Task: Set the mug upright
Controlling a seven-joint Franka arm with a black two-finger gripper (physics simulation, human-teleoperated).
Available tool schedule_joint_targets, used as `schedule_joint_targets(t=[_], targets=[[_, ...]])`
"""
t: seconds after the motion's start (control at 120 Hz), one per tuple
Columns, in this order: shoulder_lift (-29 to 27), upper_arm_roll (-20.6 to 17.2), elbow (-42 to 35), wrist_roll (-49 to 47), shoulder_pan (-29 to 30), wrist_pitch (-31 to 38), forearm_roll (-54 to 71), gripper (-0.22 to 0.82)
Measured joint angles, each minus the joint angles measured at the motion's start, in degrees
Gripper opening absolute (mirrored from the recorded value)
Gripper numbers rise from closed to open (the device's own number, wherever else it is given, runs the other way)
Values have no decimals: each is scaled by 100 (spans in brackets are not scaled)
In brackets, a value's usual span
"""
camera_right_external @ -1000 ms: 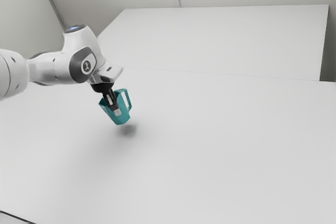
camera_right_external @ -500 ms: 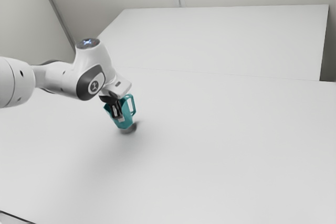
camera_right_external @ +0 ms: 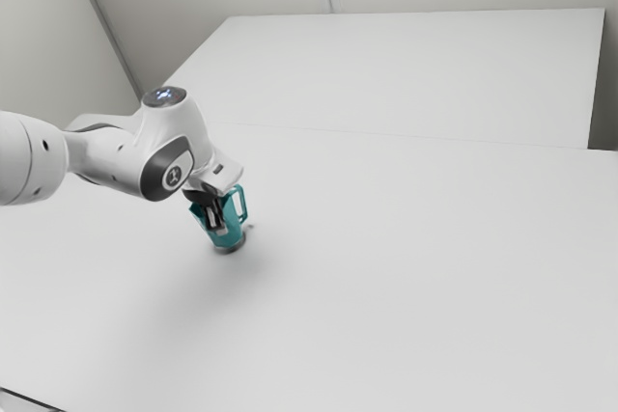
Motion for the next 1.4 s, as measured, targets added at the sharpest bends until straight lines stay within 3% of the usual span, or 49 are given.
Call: schedule_joint_targets(t=[0.233, 0.883, 1.4], targets=[[3, 1, -57, -77, -42, 107, 3, -17], [-8, -2, -66, -91, -8, 167, -37, 14], [-431, -11, 43, -160, -31, -83, -126, 25]])
